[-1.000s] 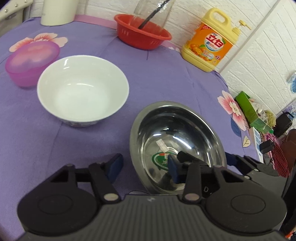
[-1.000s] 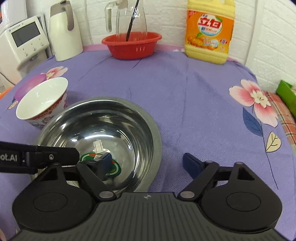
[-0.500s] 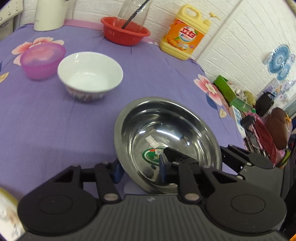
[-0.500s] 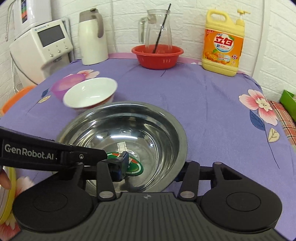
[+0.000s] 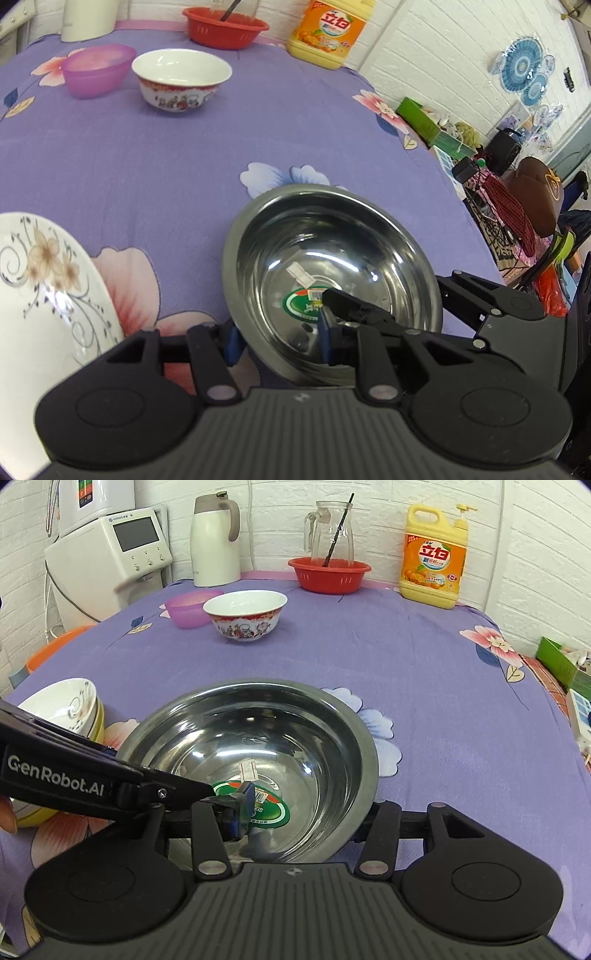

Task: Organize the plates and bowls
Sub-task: 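Lower the steel bowl onto the plate stack and open the left gripper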

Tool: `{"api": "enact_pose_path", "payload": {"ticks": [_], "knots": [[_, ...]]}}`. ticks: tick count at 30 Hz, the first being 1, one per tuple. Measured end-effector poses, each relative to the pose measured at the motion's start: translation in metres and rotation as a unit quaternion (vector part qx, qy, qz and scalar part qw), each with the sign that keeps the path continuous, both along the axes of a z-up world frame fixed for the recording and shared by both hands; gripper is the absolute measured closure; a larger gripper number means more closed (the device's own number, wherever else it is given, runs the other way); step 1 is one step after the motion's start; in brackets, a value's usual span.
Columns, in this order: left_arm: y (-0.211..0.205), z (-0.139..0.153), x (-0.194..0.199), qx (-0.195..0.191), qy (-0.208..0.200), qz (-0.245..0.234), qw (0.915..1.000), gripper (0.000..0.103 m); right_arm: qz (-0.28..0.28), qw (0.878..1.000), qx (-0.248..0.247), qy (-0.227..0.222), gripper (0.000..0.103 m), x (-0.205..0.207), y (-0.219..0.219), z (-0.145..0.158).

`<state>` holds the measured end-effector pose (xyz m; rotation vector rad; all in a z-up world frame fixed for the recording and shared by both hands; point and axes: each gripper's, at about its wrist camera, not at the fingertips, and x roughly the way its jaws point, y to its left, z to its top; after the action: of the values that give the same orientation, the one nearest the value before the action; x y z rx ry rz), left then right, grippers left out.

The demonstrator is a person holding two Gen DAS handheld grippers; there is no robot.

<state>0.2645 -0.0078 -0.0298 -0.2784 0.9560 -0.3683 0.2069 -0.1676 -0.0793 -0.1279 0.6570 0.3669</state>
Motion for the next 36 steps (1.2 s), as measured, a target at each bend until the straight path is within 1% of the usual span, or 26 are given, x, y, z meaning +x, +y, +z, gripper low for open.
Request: {"api": "enact_pose_path", "payload": {"ticks": [4, 7, 10, 12, 13, 14, 15, 16, 17, 19, 21, 25, 36], "knots": [[0.001, -0.004, -0.001, 0.003, 0.003, -0.004, 1.0000, 0.082, 0.003, 1.000, 0.003, 0.008, 0.017, 0.002, 0.002, -0.006], [-0.002, -0.004, -0.007, 0.010, -0.005, -0.017, 0.9998, 0.082, 0.006, 1.000, 0.013, 0.011, 0.016, -0.004, -0.002, -0.009], [-0.006, -0.005, -0.007, 0.017, -0.011, -0.021, 0.9996, 0.082, 0.006, 1.000, 0.012, 0.009, 0.015, -0.008, -0.004, -0.010], [-0.006, -0.005, -0.006, 0.017, -0.013, -0.020, 0.9996, 0.079, 0.004, 1.000, 0.011, 0.010, 0.015, -0.008, -0.005, -0.010], [-0.006, -0.003, -0.006, 0.021, -0.018, -0.019, 0.9994, 0.067, 0.001, 1.000, 0.012, 0.012, 0.012, -0.008, -0.007, -0.010], [-0.005, -0.001, -0.006, 0.022, -0.028, -0.016, 0.9992, 0.047, -0.004, 1.000, 0.016, 0.013, 0.010, -0.007, -0.009, -0.009], [-0.003, 0.003, -0.007, 0.021, -0.037, -0.010, 0.9990, 0.034, -0.008, 1.000, 0.022, 0.012, 0.002, -0.008, -0.013, -0.007], [-0.003, 0.007, -0.007, 0.019, -0.045, -0.005, 0.9988, 0.022, -0.012, 0.999, 0.030, 0.006, 0.000, -0.009, -0.017, -0.004], [-0.003, 0.011, -0.008, 0.023, -0.052, 0.004, 0.9983, 0.012, -0.029, 0.999, 0.034, -0.006, 0.000, -0.011, -0.022, 0.000], [-0.003, 0.020, -0.011, 0.025, -0.075, 0.010, 0.9968, 0.010, -0.038, 0.998, 0.042, -0.028, 0.000, -0.016, -0.029, 0.010], [-0.002, 0.029, -0.010, 0.021, -0.086, 0.011, 0.9960, 0.010, -0.037, 0.997, 0.049, -0.040, 0.000, -0.018, -0.032, 0.020], [0.003, 0.039, -0.011, 0.028, -0.103, 0.021, 0.9940, 0.010, -0.032, 0.997, 0.030, -0.060, 0.000, -0.015, -0.023, 0.031], [0.039, 0.052, -0.009, 0.040, -0.115, 0.058, 0.9909, 0.010, 0.016, 0.997, 0.014, -0.080, 0.000, -0.005, 0.010, 0.048]]}}
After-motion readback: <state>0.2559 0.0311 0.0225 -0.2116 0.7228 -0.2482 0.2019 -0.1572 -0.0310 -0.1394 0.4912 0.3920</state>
